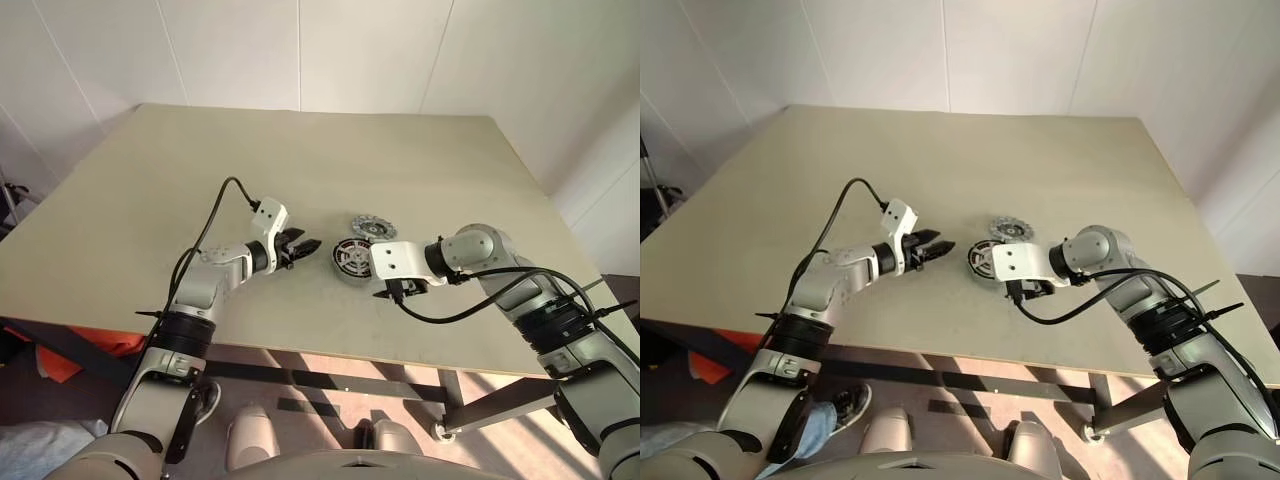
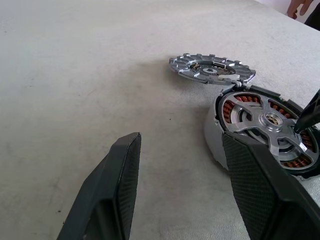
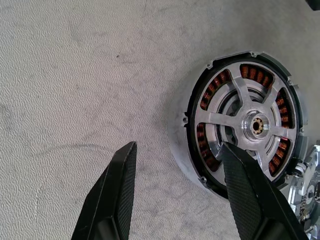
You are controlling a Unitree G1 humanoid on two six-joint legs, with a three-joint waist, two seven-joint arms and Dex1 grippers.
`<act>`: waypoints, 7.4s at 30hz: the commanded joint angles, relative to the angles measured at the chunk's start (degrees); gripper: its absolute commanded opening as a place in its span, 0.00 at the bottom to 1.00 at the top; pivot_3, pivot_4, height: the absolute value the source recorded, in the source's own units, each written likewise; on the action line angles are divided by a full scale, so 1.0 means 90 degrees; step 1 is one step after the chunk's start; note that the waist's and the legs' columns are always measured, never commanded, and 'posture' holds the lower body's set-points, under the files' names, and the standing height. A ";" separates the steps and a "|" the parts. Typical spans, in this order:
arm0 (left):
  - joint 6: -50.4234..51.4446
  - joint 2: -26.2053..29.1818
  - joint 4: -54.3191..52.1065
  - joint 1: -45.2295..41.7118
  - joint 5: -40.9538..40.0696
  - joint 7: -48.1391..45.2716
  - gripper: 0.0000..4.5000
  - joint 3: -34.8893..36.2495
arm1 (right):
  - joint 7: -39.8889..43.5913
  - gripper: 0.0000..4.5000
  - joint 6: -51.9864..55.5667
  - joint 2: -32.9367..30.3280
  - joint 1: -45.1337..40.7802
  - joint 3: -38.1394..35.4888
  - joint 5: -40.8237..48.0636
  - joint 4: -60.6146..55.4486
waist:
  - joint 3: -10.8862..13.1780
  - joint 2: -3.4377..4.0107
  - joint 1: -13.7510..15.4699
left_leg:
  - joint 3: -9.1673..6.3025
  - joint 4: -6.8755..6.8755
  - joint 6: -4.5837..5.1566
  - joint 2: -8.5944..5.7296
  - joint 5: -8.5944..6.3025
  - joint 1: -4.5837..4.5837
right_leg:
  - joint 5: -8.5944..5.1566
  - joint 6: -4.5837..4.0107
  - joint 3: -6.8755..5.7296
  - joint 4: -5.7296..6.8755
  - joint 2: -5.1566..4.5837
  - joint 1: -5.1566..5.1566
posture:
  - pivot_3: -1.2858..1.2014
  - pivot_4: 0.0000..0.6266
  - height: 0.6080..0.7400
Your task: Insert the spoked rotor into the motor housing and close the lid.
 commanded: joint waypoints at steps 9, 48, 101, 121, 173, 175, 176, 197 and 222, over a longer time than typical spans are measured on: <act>-0.0055 0.0057 0.0026 -0.0084 -0.0036 0.0038 0.61 0.0172 | 0.0167 0.62 0.0131 -0.0038 0.0057 -0.0113 0.0053 -0.0282 | 0.0000 0.0000 0.0001 | 0.0000 0.0001 0.0001 0.0001 -0.0001 0.0000 | 0.0001 -0.0002 -0.0001 0.0000 0.0001 0.0000 | 0.52 0.00 1.00; -0.0021 0.0217 -0.0204 0.0298 -0.0072 0.0295 0.61 0.0451 | -0.1616 0.00 0.7641 0.1754 -0.1090 -0.1878 0.2107 -0.1639 | 0.0004 0.0007 -0.0012 | 0.0001 -0.0034 -0.0017 0.0005 0.0010 -0.0007 | 0.0004 -0.0007 0.0001 -0.0008 0.0010 -0.0028 | 0.52 0.00 1.00; -0.0013 -0.0468 0.0809 -0.0610 -0.0653 -0.0226 0.61 0.0560 | -0.7956 0.74 1.0264 0.5417 -0.1771 -0.9615 0.3067 -0.2371 | -0.0004 0.0022 0.0017 | -0.0003 -0.0104 -0.0117 -0.0004 0.0068 0.0011 | 0.0006 0.0002 0.0005 -0.0015 0.0017 -0.0042 | 0.52 0.00 1.00; -0.0149 -0.0386 0.1138 -0.0815 -0.0480 -0.0367 0.61 0.0453 | -0.8825 0.74 1.0285 0.6182 -0.0238 -0.9381 0.4727 -0.3267 | -0.0011 0.0042 0.0053 | -0.0003 -0.0108 -0.0125 -0.0009 0.0073 0.0022 | 0.0004 0.0008 0.0008 -0.0015 0.0011 -0.0030 | 0.52 0.00 1.00; 0.0205 -0.0012 0.0915 -0.0851 -0.0350 -0.0498 0.61 0.0168 | -0.8737 0.74 0.6882 0.5322 0.0214 -0.6367 0.8147 -0.1382 | -0.0014 0.0044 0.0028 | -0.0005 -0.0106 -0.0126 -0.0007 0.0074 0.0003 | -0.0001 0.0015 -0.0001 -0.0015 0.0008 -0.0036 | 0.52 0.00 1.00; 0.0199 0.0009 0.0928 -0.0849 -0.0346 -0.0478 0.61 0.0195 | -0.8771 0.74 0.6871 0.5311 0.0226 -0.6289 0.8183 -0.1347 | -0.0014 0.0044 0.0028 | -0.0005 -0.0106 -0.0126 -0.0007 0.0074 0.0003 | -0.0001 0.0015 -0.0001 -0.0015 0.0008 -0.0036 | 0.52 0.00 1.00; 0.0193 0.0024 0.0933 -0.0849 -0.0349 -0.0464 0.61 0.0219 | -0.8786 0.74 0.6878 0.5301 0.0235 -0.6247 0.8192 -0.1321 | -0.0014 0.0044 0.0028 | -0.0005 -0.0106 -0.0126 -0.0007 0.0074 0.0003 | -0.0001 0.0015 -0.0001 -0.0015 0.0008 -0.0036 | 0.52 0.00 1.00; 0.0623 0.1441 0.0393 -0.0613 -0.0906 -0.0600 0.61 0.1395 | -0.5692 0.74 0.4398 0.3544 0.0506 -0.2316 0.4814 -0.0960 | -0.0016 0.0026 0.0099 | -0.0011 -0.0093 -0.0120 -0.0007 0.0070 -0.0002 | -0.0010 0.0027 -0.0008 -0.0017 0.0004 -0.0020 | 0.52 0.00 1.00; 0.1031 0.0738 -0.0169 -0.0432 -0.1093 -0.0261 0.61 0.1236 | -0.4998 1.00 0.2143 0.3910 0.0541 -0.1823 0.2497 0.0551 | -0.0009 0.0013 -0.0140 | -0.0012 -0.0077 -0.0095 0.0002 0.0056 -0.0005 | -0.0006 0.0005 -0.0006 -0.0011 0.0016 -0.0028 | 0.52 0.00 1.00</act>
